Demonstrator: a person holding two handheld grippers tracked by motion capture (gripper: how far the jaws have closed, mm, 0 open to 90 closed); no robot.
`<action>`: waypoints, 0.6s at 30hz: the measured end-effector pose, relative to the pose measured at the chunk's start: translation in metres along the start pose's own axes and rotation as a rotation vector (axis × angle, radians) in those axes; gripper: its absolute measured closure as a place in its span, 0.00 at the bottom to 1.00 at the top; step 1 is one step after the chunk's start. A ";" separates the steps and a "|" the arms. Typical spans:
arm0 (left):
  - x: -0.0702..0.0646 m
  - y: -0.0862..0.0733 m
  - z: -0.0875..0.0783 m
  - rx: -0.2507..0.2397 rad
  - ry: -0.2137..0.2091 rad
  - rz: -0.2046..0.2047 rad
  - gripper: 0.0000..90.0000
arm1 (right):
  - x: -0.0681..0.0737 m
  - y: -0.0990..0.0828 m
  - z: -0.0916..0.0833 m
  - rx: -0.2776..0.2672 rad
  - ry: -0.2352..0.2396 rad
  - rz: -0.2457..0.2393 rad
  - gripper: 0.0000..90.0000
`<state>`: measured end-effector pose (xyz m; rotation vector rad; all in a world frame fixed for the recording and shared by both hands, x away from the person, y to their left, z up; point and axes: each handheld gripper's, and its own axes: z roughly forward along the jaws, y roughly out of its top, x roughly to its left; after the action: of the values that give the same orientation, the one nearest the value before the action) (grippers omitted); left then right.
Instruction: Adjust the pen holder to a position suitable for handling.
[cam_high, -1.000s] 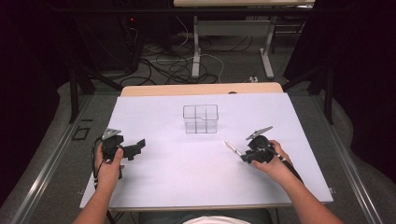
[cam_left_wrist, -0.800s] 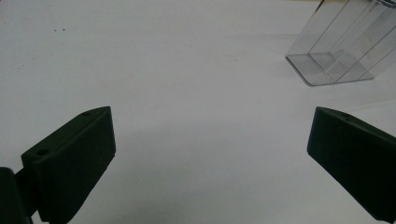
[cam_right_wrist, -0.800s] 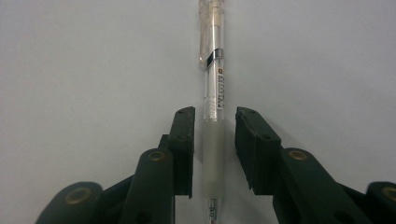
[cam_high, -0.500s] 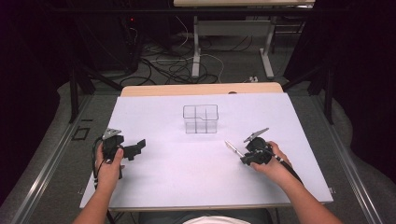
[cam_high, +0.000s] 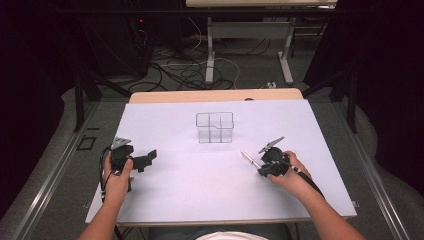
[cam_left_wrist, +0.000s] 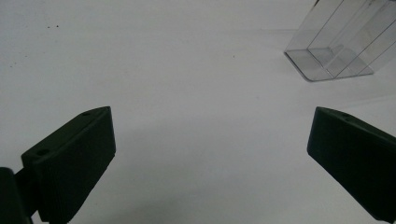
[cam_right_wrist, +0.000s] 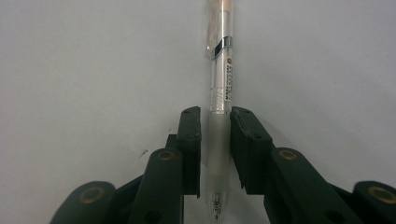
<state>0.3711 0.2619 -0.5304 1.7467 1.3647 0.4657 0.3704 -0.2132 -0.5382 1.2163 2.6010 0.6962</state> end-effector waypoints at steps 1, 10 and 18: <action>0.000 0.000 0.000 0.002 -0.002 0.003 0.01 | 0.000 0.001 0.000 0.010 -0.010 -0.007 0.88; -0.003 0.000 0.002 0.012 -0.019 0.005 0.01 | 0.007 0.005 -0.002 0.067 -0.024 -0.027 0.89; -0.003 0.002 0.002 0.014 0.012 -0.002 0.00 | 0.009 0.007 -0.001 0.013 -0.068 -0.093 0.89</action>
<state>0.3730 0.2585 -0.5290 1.7563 1.3803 0.4672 0.3690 -0.2026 -0.5333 1.0946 2.5907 0.6108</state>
